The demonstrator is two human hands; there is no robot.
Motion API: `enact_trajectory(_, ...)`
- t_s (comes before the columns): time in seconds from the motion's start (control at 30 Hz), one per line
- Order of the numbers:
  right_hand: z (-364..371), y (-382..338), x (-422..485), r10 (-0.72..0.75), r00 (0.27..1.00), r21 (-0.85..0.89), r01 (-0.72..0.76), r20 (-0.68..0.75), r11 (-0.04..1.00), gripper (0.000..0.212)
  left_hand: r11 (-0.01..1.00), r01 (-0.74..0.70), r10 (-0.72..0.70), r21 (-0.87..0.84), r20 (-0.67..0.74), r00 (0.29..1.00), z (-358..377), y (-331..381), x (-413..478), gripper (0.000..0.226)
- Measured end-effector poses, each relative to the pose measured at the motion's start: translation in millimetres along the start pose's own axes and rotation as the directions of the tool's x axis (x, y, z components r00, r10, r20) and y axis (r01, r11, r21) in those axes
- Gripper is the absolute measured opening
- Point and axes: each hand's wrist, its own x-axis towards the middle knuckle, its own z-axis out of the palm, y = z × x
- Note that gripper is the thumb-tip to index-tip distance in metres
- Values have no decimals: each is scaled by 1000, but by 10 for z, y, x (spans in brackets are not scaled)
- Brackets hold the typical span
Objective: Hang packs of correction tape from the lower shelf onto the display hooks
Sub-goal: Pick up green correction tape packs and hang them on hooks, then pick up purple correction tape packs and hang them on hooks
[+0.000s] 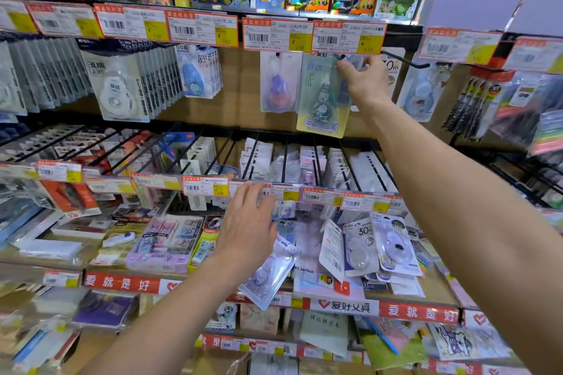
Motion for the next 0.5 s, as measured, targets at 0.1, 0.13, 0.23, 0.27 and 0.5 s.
enact_trajectory(0.1,43,32,127,21,1000,-48,-22,-19,999,37,999,-21,22,31,-3,1000,21,-41,-5,44)
enact_trajectory(0.13,50,33,147,30,999,-61,-31,-25,998,40,999,-27,27,36,-1,1000,23,-53,-7,44)
enact_trajectory(0.23,65,67,208,37,999,-100,-40,-32,994,46,999,-35,35,41,-1,999,21,-96,-25,40)
enact_trajectory(0.27,64,79,199,36,999,-120,-40,-31,992,44,998,-36,36,41,2,999,27,-111,-33,39)
enact_trajectory(0.5,-101,292,-218,-8,999,-335,20,36,942,51,993,-80,78,88,27,997,73,-190,-204,44)
